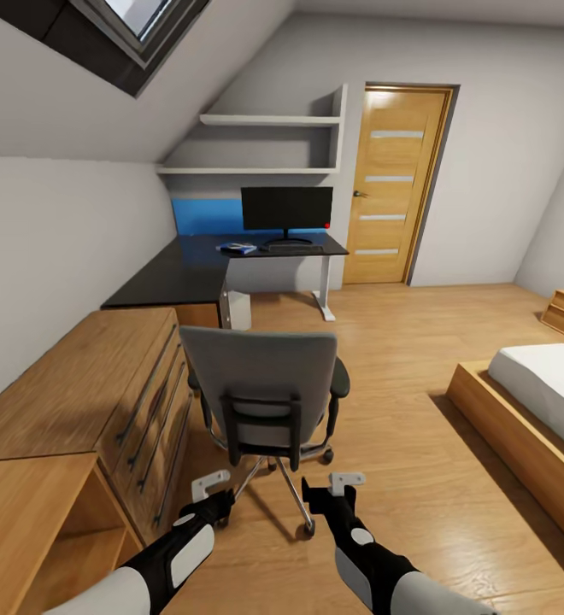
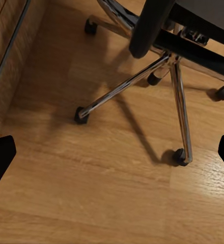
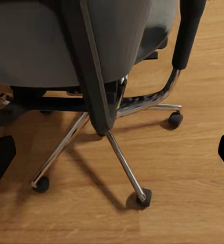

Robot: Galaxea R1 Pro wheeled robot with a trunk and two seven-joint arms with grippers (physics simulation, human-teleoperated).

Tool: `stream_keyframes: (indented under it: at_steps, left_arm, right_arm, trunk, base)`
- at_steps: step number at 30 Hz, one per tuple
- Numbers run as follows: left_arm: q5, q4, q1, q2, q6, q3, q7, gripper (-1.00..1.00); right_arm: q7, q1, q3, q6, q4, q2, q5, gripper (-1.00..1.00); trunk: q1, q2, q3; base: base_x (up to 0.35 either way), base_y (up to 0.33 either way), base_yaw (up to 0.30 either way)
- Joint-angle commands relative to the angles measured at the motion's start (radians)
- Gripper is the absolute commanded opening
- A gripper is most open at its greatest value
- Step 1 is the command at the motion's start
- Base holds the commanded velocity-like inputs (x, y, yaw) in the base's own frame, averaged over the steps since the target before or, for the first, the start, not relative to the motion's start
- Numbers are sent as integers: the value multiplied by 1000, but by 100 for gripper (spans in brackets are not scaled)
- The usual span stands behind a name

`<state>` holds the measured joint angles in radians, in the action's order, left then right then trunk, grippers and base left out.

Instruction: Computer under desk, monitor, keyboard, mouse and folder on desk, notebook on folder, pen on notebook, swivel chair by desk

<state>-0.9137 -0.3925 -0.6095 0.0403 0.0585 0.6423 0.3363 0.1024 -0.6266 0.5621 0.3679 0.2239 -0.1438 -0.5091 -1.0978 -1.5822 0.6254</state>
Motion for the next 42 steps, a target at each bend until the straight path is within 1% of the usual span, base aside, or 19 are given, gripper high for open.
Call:
stream_keyframes:
  at_steps: [1,11,22,42]
  left_arm:
    - [-11,0,-1,-1,6,8,6,100]
    - [-11,3,-1,-6,6,7,6,100]
    - [-13,3,-1,-14,6,7,6,100]
    - [-12,3,-1,-14,5,7,6,100]
  right_arm:
    - [6,-1,9,6,-1,0,-4,100]
    - [6,-1,8,23,-4,1,-1,100]
    - [8,-1,8,77,-6,2,-2,100]
    - [13,-1,9,79,-5,1,-2,100]
  trunk:
    - [-4,-8,4]
    - [-42,-78,35]
    - [-84,-155,70]
    - [-161,-295,133]
  base:
    - [0,0,0]
    - [0,0,0]
    - [0,0,0]
    - [0,0,0]
